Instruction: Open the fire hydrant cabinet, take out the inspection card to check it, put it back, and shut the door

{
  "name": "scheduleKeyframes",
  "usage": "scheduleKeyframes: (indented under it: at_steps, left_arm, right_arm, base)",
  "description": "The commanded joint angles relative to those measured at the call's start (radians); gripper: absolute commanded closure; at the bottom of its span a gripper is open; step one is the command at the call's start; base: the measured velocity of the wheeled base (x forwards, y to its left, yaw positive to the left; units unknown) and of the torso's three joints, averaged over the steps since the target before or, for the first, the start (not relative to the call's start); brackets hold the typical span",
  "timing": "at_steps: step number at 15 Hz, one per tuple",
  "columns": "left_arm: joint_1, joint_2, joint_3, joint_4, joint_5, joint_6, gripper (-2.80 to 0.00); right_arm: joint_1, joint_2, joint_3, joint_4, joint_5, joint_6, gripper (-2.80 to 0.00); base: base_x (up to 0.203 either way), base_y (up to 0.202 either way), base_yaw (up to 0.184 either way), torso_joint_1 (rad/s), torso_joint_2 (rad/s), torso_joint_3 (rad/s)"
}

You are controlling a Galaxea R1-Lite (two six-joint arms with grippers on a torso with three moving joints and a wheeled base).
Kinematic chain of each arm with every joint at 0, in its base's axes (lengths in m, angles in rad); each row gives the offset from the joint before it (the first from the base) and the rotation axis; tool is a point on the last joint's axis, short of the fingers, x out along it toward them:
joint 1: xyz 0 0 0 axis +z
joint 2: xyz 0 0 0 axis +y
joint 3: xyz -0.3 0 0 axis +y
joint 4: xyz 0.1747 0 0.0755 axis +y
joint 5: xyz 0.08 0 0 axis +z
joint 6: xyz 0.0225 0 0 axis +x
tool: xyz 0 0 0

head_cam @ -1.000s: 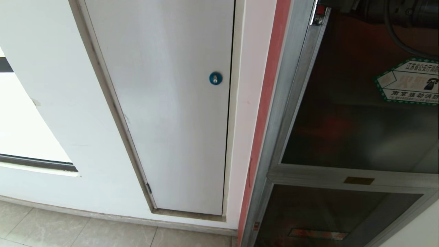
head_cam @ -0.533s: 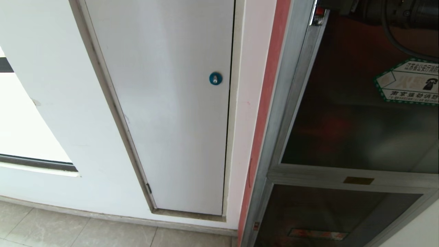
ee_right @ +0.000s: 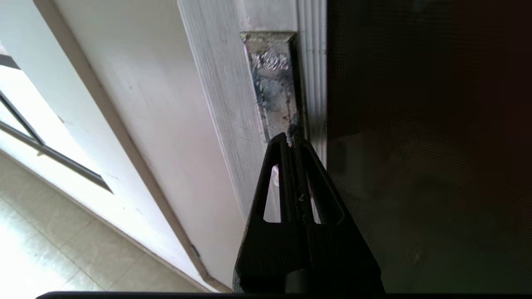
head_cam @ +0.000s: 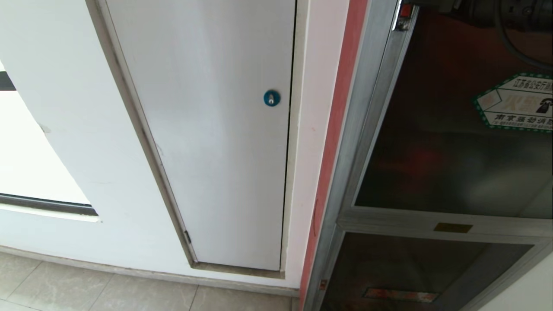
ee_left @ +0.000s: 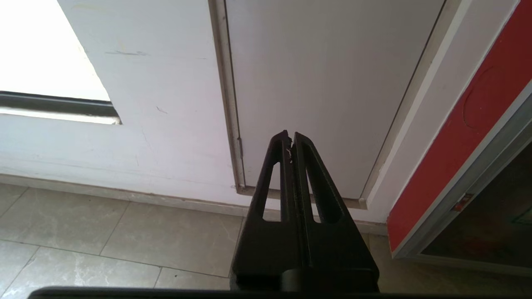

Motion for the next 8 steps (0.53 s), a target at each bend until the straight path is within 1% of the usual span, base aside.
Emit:
scheduleKeyframes:
  at_steps: [1,8]
  left_arm:
    - [0.000,0.001,0.000,0.000,0.000,-0.001,0.00]
    - [0.000,0.001,0.001,0.000,0.000,-0.001,0.00]
  right_arm:
    - [0.013,-0.041,0.013,0.001,0.008,0.001,0.00]
    - [0.038,-0.142,0.111,-0.002,0.018,0.003,0.00]
  base:
    - [0.000,0.000,0.000,0.000,0.00,0.000]
    - [0.000,0.000,0.000,0.000,0.00,0.000]
